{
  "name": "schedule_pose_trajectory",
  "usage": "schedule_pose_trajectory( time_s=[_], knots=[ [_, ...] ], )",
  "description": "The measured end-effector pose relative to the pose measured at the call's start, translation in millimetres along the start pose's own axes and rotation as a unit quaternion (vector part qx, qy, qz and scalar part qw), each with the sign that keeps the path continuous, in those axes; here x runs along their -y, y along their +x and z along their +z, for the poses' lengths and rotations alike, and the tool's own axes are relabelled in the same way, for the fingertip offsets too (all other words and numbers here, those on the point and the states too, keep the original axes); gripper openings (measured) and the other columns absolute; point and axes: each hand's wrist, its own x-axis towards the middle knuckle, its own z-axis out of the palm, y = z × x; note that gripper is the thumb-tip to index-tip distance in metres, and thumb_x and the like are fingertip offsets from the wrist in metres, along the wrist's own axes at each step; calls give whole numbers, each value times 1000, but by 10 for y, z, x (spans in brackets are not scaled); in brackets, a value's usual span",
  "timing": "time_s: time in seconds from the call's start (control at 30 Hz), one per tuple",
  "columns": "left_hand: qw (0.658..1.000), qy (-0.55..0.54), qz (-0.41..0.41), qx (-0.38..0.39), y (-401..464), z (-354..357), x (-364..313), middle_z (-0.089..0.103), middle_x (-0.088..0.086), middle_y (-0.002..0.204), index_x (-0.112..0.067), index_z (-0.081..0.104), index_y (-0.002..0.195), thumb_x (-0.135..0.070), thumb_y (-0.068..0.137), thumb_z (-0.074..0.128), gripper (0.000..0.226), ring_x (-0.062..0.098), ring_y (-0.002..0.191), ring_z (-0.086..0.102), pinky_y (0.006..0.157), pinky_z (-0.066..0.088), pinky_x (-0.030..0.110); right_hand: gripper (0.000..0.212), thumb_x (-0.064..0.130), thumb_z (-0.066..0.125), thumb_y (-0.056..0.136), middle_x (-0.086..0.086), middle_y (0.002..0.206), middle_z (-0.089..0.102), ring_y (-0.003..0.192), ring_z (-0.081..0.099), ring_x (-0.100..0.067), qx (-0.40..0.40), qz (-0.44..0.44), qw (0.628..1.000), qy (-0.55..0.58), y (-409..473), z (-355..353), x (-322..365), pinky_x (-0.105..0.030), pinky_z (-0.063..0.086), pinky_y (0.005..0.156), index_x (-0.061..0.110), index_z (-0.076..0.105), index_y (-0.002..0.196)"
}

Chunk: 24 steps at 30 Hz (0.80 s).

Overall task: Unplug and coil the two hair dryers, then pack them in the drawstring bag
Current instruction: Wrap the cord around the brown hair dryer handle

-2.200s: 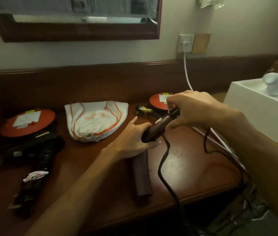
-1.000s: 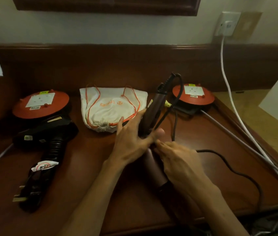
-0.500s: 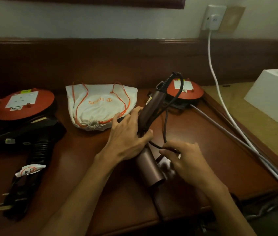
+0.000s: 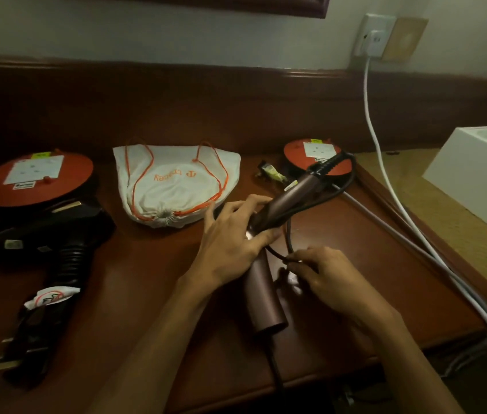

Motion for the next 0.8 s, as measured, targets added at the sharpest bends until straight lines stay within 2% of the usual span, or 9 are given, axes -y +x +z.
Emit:
schedule_pose_trajectory(
  time_s=[0.13,0.23,0.37,0.47,0.57,0.6,0.63,0.67,0.8],
  knots=[
    [999,-22,0,48,20,-65,32,54,-22,109,-47,48,134,-53,87,66,51,1,123,43,122,8,54,15,39,68,94,-2,56,67,41,57,-8,-28,46,998,34,-133,-183,-167,-22,46,42,25,75,89],
    [998,-36,13,57,6,-118,24,53,-24,112,-45,50,136,-52,86,67,53,-3,117,36,119,17,50,31,54,70,82,0,55,60,45,50,-16,-23,55,997,44,-166,-460,-275,-26,41,45,23,75,79],
    [995,-66,29,65,-4,-145,78,51,-10,130,-49,52,139,-57,79,69,63,11,134,35,115,28,40,15,26,66,93,1,62,61,56,54,-13,87,64,989,104,-221,-800,-353,-21,45,53,18,78,91],
    [995,-16,55,82,-24,-112,45,55,-9,113,-56,49,139,-64,77,66,65,13,128,41,110,29,36,17,26,67,94,-1,72,70,67,66,-13,40,92,994,47,18,-729,-471,-26,51,60,12,75,87],
    [991,43,79,103,-63,-64,-87,58,-17,109,-53,45,145,-60,77,70,73,10,133,39,119,21,44,30,14,54,102,-18,111,68,102,63,-36,0,112,993,39,406,-527,-804,-12,48,79,-11,63,113],
    [990,48,80,109,-71,-61,-120,58,-20,112,-50,43,147,-57,77,74,77,7,134,39,122,17,45,38,13,49,104,-27,119,64,108,60,-40,11,105,994,-18,553,-526,-876,-23,23,115,-21,56,118],
    [989,52,75,116,-77,-70,-151,57,-21,115,-47,41,150,-53,78,78,82,5,134,38,124,13,45,41,16,53,102,-28,106,68,95,63,-38,46,69,993,-78,648,-568,-845,-36,14,46,-24,59,107],
    [988,57,68,123,-78,-78,-170,58,-19,118,-44,39,151,-50,78,81,84,3,135,38,126,9,43,43,22,63,98,-18,79,68,73,61,-30,50,61,992,-100,753,-673,-673,-19,40,55,-20,63,89],
    [982,106,54,147,-64,-45,-253,58,-10,131,-37,31,152,-47,79,81,90,8,138,37,128,2,40,40,44,70,88,-4,61,55,57,48,-18,61,-14,997,-46,714,-1154,31,-31,39,54,6,70,75]
  ],
)
